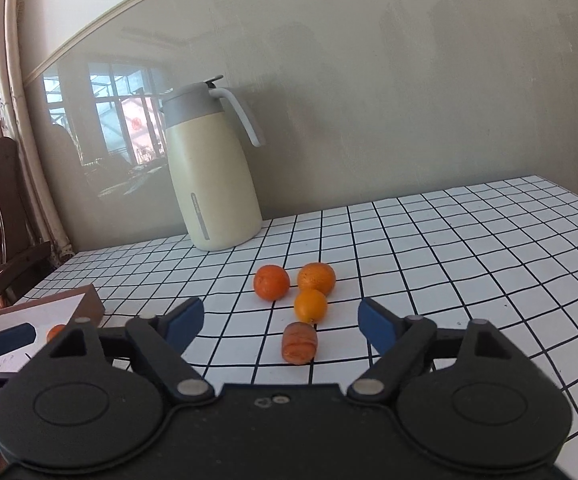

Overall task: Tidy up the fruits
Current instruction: 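Move both open tools back toward the carrot piece and oranges, then grasp the carrot piece with the left tool while the right tool grasps an orange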

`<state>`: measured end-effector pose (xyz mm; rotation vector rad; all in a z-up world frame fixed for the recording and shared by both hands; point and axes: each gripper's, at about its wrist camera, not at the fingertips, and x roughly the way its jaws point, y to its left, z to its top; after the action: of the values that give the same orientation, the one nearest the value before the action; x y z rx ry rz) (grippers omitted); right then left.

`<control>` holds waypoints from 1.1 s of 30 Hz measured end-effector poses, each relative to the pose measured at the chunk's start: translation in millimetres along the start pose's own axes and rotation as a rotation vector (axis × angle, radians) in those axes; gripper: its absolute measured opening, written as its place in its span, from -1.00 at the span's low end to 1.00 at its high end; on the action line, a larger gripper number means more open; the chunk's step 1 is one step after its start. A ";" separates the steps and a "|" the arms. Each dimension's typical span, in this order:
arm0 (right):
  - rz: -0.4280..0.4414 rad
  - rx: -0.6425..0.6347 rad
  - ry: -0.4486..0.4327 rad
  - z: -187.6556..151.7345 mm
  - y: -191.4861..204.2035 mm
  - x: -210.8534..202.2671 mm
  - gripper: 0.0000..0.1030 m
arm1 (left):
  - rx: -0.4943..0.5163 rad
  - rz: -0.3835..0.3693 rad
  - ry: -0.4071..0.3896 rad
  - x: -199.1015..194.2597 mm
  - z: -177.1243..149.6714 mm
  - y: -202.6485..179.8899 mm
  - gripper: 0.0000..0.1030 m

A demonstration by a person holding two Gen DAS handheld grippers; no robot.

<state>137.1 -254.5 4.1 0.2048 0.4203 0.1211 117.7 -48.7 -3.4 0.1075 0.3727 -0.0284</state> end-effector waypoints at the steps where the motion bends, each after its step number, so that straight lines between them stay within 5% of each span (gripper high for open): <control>1: -0.003 0.006 0.006 0.0 -1.3 1.5 0.46 | 0.003 0.000 0.004 2.4 -0.3 -2.1 1.00; 12: -0.008 0.038 0.071 2.4 -9.1 26.9 0.08 | -0.002 0.014 0.036 27.5 3.9 -15.2 1.00; 23: 0.026 0.140 0.203 -9.5 -5.7 66.9 0.12 | -0.023 0.054 0.064 36.8 2.5 -4.6 1.00; 29: 0.167 0.136 0.159 -4.2 19.1 64.0 0.11 | -0.048 0.070 0.069 38.4 3.1 7.1 1.00; 33: 0.145 0.145 0.140 -4.3 20.4 61.0 0.13 | -0.060 0.058 0.067 38.5 3.2 8.5 1.00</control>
<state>189.1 -224.2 -19.1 0.3715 0.5542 0.2487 155.2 -40.9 -13.6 0.0600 0.4367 0.0438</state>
